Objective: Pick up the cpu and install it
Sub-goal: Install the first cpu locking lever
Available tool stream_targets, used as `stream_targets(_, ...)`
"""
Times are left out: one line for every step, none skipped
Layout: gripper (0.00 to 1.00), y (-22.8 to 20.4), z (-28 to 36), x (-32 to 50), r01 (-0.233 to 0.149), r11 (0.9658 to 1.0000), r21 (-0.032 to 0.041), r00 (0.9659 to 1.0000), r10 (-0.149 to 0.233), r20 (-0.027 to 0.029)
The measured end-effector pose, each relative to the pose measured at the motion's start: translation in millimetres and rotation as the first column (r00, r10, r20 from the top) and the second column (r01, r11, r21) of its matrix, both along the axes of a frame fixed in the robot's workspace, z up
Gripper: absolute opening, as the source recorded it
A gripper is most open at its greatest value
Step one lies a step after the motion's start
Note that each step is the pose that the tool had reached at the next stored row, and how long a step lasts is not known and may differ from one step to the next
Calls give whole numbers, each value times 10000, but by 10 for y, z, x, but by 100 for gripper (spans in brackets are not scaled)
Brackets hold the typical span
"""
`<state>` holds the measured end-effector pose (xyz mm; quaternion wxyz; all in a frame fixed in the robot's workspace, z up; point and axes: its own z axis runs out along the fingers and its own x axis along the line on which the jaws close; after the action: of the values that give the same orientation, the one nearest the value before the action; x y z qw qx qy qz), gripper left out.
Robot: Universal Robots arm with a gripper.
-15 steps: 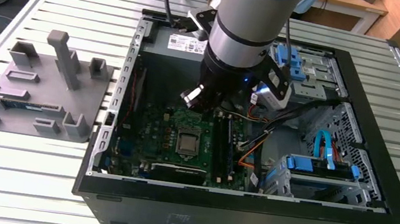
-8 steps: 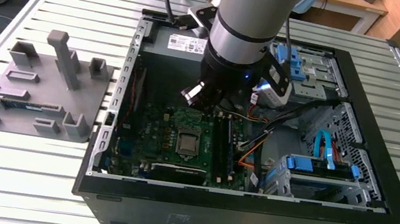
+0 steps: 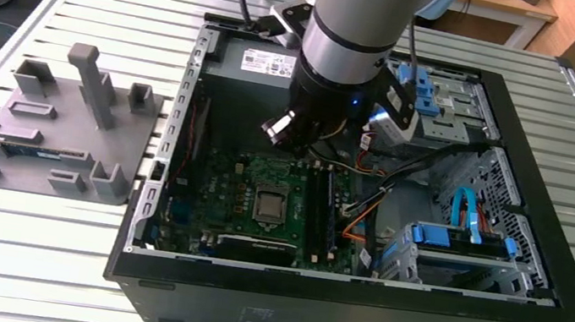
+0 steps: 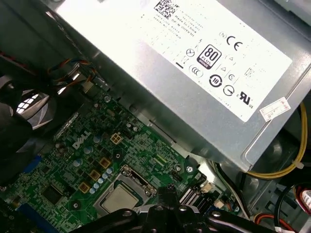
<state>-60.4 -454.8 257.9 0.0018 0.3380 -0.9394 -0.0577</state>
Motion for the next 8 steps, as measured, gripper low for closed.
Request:
stream_targets(11, 11, 2, 0, -14, 10000, 0, 10000, 14, 0)
stream_targets(11, 23, 6, 0, -30, 10000, -1, 10000, 30, 0)
stream_targets(11, 34, 8, 0, -45, 10000, -1, 10000, 45, 0)
stream_targets(11, 43, 10, 0, -61, 10000, 0, 10000, 61, 0)
stream_targets(11, 47, 11, 1, -75, 10000, 0, 10000, 75, 0)
stream_targets(11, 48, 11, 2, -84, 10000, 1, 10000, 84, 0)
stream_targets(11, 48, 11, 2, -92, 10000, 1, 10000, 92, 0)
stream_targets(11, 49, 11, 2, -114, 9999, 14, 9999, 114, 0)
